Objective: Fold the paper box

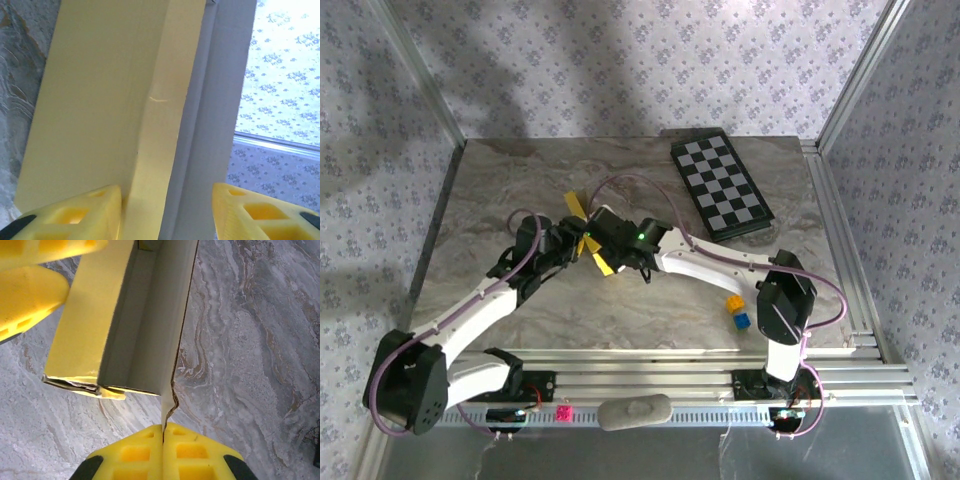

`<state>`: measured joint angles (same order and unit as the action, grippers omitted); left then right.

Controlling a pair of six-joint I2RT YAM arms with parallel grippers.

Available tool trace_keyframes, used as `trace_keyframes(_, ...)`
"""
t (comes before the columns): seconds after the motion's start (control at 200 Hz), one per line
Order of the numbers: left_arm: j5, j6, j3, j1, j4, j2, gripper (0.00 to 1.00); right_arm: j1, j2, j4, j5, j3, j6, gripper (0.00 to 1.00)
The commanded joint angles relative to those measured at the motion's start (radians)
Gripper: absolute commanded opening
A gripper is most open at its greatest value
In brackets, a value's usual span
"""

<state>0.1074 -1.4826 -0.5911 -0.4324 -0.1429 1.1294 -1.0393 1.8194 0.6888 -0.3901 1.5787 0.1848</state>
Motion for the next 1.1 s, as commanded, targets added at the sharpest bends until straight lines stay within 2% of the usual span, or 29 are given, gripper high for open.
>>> trace_keyframes(0.0,-0.008,0.008,-0.018,0.020,0.005,0.016,0.53,-0.005,-0.006,-0.004,-0.013,0.012,-0.021,0.00)
trace_keyframes(0.095,-0.009,0.032,-0.047,0.038,0.015,0.024,0.61,-0.007,-0.002,-0.001,-0.008,0.016,-0.022,0.00)
trace_keyframes(0.24,0.024,0.066,-0.098,0.062,0.021,0.062,0.67,-0.007,0.003,-0.003,0.004,0.020,-0.022,0.00)
trace_keyframes(0.255,0.029,0.068,-0.100,0.063,0.021,0.066,0.77,-0.006,0.003,-0.002,0.007,0.020,-0.022,0.00)
trace_keyframes(0.275,0.035,0.070,-0.106,0.065,0.020,0.074,0.83,-0.006,0.004,-0.003,0.011,0.021,-0.022,0.00)
trace_keyframes(0.365,0.074,0.076,-0.122,0.066,0.008,0.112,0.86,-0.006,0.013,-0.005,0.023,0.026,-0.024,0.00)
trace_keyframes(0.39,0.081,0.076,-0.124,0.067,0.001,0.120,0.95,-0.007,0.016,-0.005,0.026,0.028,-0.024,0.00)
trace_keyframes(0.48,0.098,0.082,-0.142,0.066,-0.006,0.150,0.99,-0.008,0.024,-0.004,0.041,0.036,-0.029,0.00)
trace_keyframes(0.595,0.110,0.110,-0.184,0.068,0.019,0.175,1.00,-0.008,0.033,-0.006,0.068,0.045,-0.042,0.00)
trace_keyframes(0.845,0.129,0.199,-0.294,0.076,0.187,0.210,1.00,-0.010,0.047,-0.006,0.118,0.061,-0.075,0.00)
trace_keyframes(1.094,0.216,0.369,-0.481,0.089,0.463,0.341,0.99,-0.007,0.055,-0.008,0.126,0.076,-0.099,0.00)
